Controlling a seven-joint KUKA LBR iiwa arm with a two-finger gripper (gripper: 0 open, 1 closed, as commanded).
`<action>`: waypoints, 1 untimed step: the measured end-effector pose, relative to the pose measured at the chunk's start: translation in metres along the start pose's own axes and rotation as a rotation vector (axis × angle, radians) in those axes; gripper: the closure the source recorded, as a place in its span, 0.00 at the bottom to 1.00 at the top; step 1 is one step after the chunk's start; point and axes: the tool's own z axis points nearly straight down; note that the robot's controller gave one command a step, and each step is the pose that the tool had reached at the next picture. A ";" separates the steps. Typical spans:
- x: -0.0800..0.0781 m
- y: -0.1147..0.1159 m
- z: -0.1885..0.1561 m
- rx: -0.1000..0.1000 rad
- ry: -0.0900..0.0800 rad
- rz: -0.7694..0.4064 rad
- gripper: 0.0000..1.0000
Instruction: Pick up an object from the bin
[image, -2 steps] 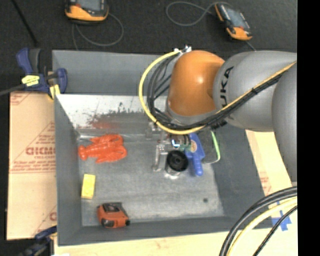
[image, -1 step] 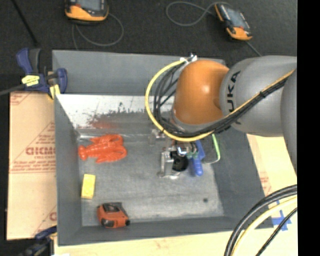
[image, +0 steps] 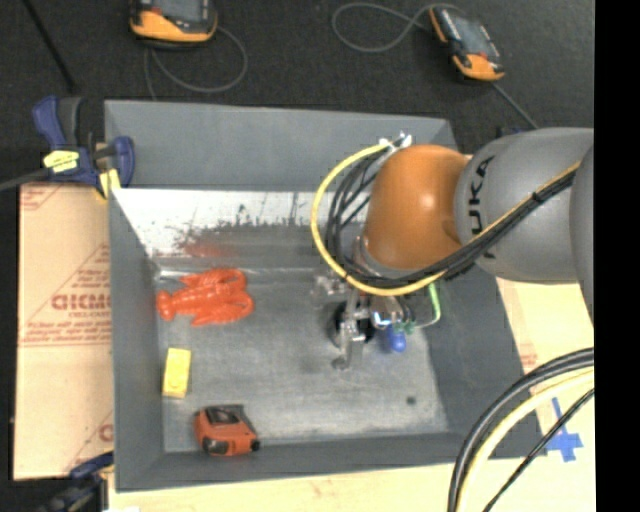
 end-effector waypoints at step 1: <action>-0.008 -0.032 0.004 -0.001 -0.001 0.167 0.00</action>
Offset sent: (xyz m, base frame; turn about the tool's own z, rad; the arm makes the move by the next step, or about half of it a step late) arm -0.0278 -0.0650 -0.0269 0.0356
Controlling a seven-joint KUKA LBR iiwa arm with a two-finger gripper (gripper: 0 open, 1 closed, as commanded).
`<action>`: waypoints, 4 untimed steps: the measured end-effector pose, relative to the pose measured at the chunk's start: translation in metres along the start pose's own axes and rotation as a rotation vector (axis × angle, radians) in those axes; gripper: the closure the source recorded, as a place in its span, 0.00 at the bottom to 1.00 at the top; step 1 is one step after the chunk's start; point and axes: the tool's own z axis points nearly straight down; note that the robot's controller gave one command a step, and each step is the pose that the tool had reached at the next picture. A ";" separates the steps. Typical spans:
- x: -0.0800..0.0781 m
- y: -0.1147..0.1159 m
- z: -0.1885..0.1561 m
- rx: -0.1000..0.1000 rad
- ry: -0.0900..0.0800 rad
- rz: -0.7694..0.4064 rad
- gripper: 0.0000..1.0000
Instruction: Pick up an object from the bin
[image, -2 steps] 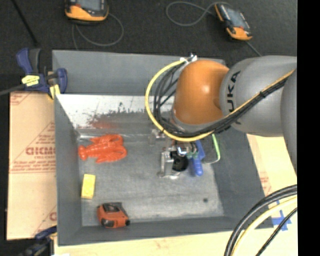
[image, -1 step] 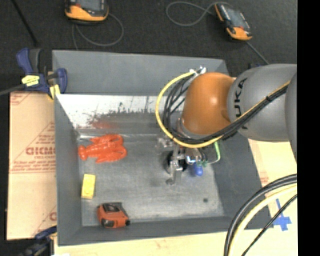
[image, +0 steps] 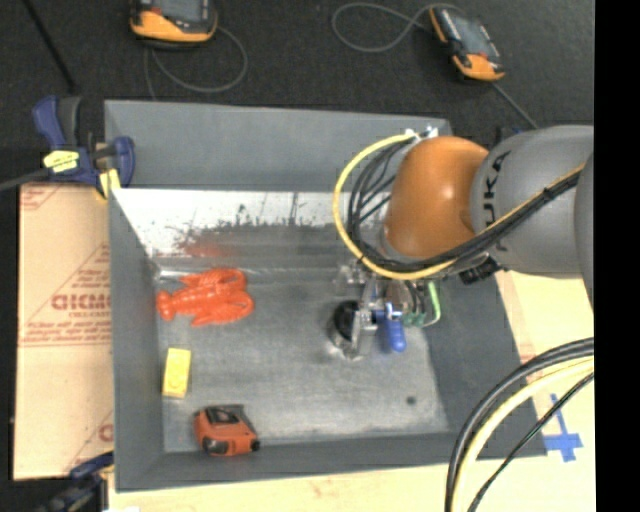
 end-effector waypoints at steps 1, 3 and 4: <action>0.019 -0.023 0.012 0.002 -0.002 -0.067 0.00; 0.005 -0.036 0.029 0.001 -0.003 -0.016 0.00; 0.012 -0.049 0.030 0.001 0.002 0.230 0.00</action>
Offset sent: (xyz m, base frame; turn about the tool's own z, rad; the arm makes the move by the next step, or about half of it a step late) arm 0.0340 -0.0514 -0.0527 0.3755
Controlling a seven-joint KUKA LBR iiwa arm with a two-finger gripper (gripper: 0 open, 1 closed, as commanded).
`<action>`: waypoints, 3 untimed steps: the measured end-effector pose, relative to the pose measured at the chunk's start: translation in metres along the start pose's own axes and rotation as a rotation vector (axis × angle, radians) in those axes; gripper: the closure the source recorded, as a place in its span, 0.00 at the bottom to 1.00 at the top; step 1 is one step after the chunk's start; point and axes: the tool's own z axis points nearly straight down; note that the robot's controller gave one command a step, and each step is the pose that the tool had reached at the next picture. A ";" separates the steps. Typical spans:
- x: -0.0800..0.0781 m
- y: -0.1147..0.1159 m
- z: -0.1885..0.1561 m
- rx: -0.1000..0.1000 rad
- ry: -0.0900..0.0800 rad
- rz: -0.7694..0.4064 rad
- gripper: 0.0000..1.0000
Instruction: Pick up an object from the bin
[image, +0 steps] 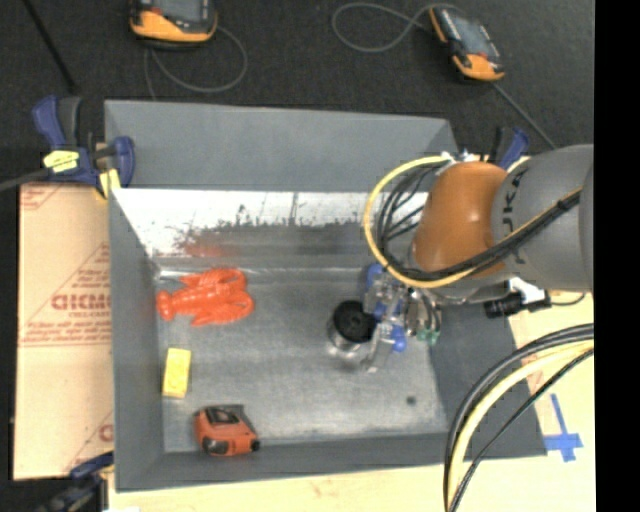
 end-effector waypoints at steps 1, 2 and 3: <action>-0.047 0.011 0.026 0.005 -0.005 -0.746 1.00; -0.044 0.012 0.031 0.000 -0.004 -0.743 0.00; -0.044 0.012 0.031 -0.001 -0.004 -0.743 0.00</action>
Offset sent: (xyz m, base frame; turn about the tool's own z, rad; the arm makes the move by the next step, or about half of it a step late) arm 0.0000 0.0000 0.0000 0.0000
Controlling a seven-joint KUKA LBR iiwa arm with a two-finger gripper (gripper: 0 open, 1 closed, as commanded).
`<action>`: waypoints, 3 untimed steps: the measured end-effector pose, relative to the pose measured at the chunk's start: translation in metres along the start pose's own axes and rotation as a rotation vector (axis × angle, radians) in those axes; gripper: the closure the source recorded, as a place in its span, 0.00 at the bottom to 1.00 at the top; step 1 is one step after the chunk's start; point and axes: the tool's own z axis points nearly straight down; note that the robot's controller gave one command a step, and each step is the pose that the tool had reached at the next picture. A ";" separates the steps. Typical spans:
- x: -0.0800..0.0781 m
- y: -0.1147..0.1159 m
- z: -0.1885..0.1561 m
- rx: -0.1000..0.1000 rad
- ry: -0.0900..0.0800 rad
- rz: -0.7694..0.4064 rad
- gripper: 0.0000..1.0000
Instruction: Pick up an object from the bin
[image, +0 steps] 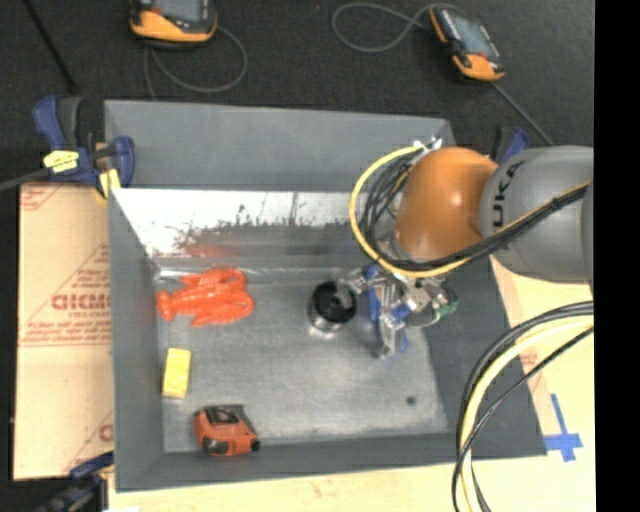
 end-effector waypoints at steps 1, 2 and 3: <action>-0.004 -0.004 -0.007 -0.001 -0.001 0.012 0.00; -0.001 -0.002 -0.009 -0.001 0.000 0.032 0.00; -0.004 -0.006 -0.023 -0.001 0.000 0.065 0.00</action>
Offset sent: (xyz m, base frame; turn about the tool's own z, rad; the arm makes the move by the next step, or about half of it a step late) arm -0.0064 -0.0010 0.0098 0.0524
